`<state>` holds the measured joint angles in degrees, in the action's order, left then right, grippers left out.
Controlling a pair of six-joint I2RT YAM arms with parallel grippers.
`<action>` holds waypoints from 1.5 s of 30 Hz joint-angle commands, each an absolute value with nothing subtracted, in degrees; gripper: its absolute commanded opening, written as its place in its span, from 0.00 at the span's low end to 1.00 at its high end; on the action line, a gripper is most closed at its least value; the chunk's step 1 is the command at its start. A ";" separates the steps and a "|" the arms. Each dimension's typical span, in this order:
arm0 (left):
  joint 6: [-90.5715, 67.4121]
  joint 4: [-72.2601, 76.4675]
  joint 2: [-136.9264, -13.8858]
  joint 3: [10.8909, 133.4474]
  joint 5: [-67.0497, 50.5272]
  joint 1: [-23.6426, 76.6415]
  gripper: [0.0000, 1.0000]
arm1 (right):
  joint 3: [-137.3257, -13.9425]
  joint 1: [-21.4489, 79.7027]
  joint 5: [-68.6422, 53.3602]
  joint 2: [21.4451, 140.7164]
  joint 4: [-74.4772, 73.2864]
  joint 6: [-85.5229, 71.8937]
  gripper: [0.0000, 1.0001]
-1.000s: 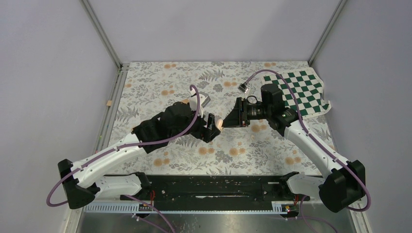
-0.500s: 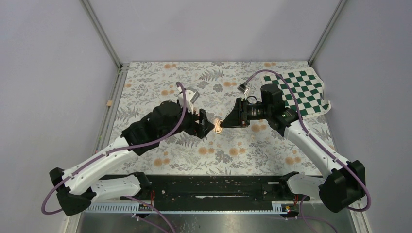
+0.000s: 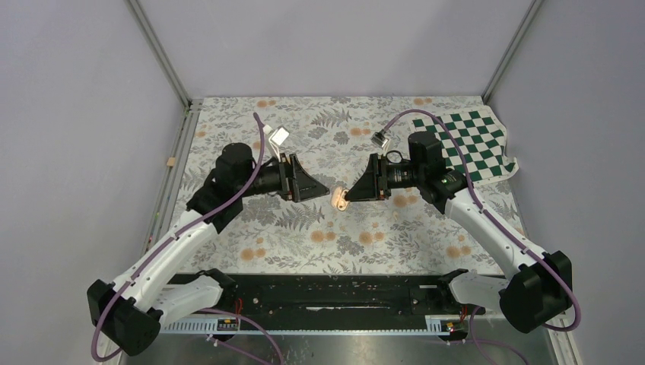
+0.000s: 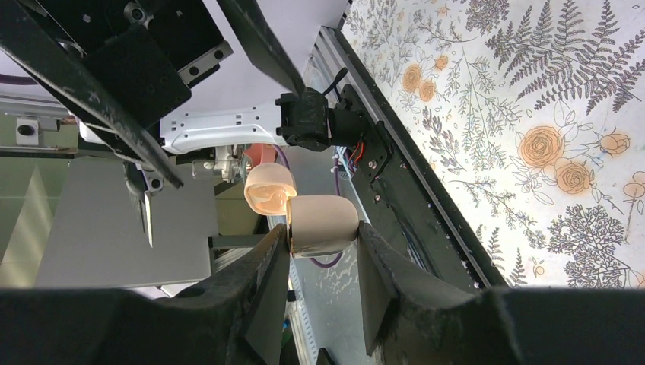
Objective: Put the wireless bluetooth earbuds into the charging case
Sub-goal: Adjust the charging case.
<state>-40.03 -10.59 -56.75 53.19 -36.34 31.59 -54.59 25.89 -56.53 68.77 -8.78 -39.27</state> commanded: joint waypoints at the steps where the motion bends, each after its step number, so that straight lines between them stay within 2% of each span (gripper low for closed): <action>1: -43.90 -1.14 -57.64 52.39 -48.39 31.17 0.76 | -56.35 26.37 -58.18 68.66 -7.38 -38.75 0.00; 13: -35.52 -10.99 -59.35 56.44 -41.22 35.66 0.70 | -56.93 26.43 -58.10 69.28 -7.05 -39.18 0.00; 17: -36.45 -8.93 -59.96 55.93 -40.29 36.54 0.70 | -57.21 26.45 -58.18 69.53 -7.08 -39.23 0.00; 45: -40.21 -3.47 -64.12 54.93 -41.60 36.54 0.48 | -57.22 26.63 -57.92 69.36 -7.54 -39.07 0.00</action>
